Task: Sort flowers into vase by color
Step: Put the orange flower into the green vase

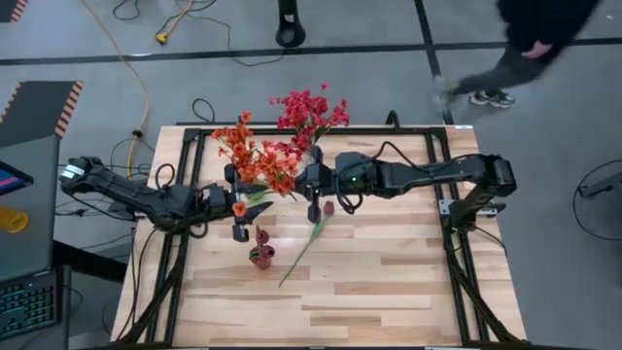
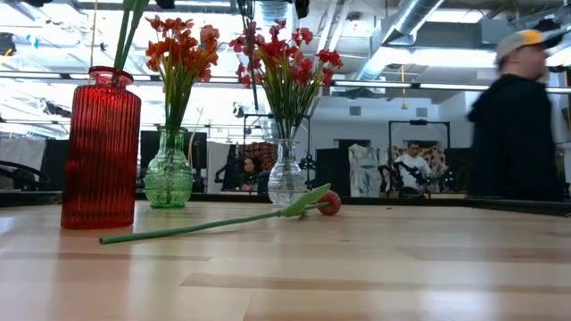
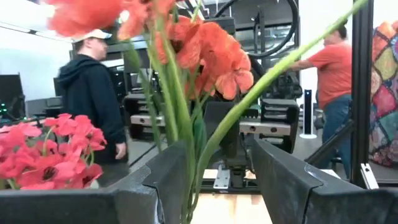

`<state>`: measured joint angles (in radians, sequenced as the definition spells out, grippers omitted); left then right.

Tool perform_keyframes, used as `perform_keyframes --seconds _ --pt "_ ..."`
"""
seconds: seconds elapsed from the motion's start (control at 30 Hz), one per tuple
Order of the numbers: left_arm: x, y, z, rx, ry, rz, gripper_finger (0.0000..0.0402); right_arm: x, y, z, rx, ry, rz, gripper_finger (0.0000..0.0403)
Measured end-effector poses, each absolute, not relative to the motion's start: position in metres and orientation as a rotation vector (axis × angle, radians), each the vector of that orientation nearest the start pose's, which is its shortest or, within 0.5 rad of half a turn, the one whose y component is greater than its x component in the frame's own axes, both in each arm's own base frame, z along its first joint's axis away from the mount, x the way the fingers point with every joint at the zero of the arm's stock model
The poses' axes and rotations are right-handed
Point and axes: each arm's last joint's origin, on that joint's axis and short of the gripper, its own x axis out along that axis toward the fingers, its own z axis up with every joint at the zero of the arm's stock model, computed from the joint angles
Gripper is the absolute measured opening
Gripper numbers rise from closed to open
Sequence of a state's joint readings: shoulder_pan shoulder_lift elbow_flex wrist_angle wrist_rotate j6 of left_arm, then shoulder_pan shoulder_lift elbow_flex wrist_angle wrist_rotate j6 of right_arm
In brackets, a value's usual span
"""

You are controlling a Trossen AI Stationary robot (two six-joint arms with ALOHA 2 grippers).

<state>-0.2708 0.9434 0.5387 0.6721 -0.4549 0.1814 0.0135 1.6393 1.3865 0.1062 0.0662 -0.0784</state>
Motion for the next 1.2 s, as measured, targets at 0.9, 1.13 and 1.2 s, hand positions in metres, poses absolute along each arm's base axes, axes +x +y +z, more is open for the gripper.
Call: perform_keyframes --seconds 0.9,1.13,1.2 --pt "0.224 -0.039 0.309 0.070 -0.191 0.231 0.0169 0.387 0.019 0.351 -0.109 0.123 0.004 0.0040" --pt "0.223 -0.040 0.308 0.065 -0.182 0.227 0.0169 0.385 0.019 0.350 -0.118 0.141 -0.016 0.0040" --pt "0.223 -0.041 0.308 0.064 -0.178 0.229 0.0169 0.385 0.018 0.349 -0.137 0.155 -0.052 0.0040"
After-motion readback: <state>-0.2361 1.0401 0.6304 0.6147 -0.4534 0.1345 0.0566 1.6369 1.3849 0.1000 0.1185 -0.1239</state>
